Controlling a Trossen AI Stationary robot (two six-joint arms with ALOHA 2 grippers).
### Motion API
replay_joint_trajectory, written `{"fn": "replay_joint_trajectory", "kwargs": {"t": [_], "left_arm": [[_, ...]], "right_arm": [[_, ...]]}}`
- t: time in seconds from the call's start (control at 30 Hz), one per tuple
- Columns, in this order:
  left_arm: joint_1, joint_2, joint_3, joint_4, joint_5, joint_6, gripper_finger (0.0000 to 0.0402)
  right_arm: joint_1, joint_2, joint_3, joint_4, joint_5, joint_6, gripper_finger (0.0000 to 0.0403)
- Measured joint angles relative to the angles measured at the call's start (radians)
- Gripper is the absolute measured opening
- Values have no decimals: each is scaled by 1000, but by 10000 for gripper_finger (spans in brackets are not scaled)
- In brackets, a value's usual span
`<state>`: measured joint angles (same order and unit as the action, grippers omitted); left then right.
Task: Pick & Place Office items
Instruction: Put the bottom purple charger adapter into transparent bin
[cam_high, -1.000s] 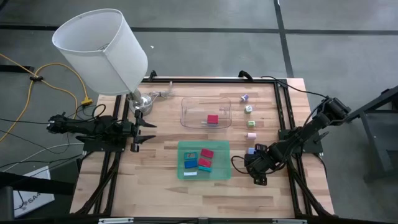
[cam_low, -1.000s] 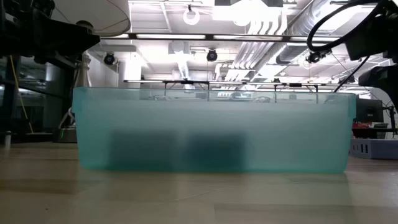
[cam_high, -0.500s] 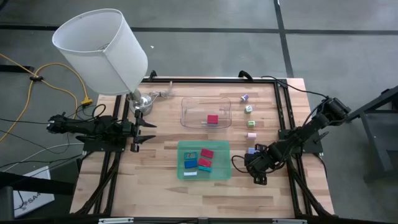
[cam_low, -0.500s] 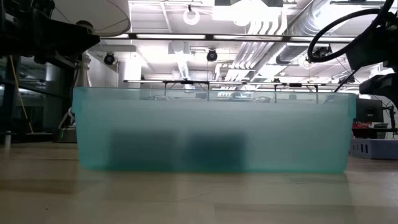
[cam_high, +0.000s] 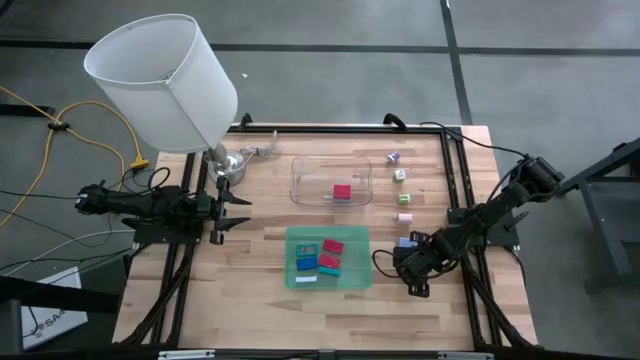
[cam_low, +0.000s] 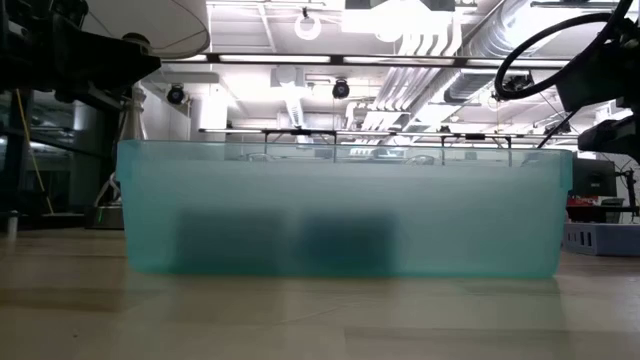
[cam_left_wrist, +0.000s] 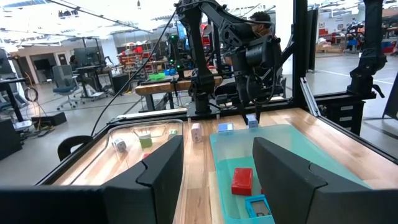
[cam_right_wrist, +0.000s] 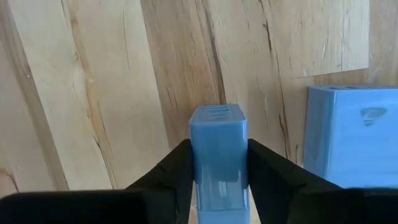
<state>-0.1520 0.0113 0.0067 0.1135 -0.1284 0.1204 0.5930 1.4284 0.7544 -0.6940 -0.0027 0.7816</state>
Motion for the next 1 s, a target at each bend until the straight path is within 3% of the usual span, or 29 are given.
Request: {"fn": "replay_joint_trajectory", "kwargs": {"t": [0.23, 0.53, 0.73, 1.0], "left_arm": [[0, 0, 0, 0, 0, 0, 186], [0, 0, 0, 0, 0, 0, 186], [0, 0, 0, 0, 0, 0, 186], [0, 0, 0, 0, 0, 0, 186]], "right_arm": [[-5, -10, 21, -30, -2, 5, 111], [-100, -19, 239, -253, 2, -74, 111], [-254, -17, 421, -361, 4, -252, 112], [-520, 31, 565, -344, -46, -527, 112]]}}
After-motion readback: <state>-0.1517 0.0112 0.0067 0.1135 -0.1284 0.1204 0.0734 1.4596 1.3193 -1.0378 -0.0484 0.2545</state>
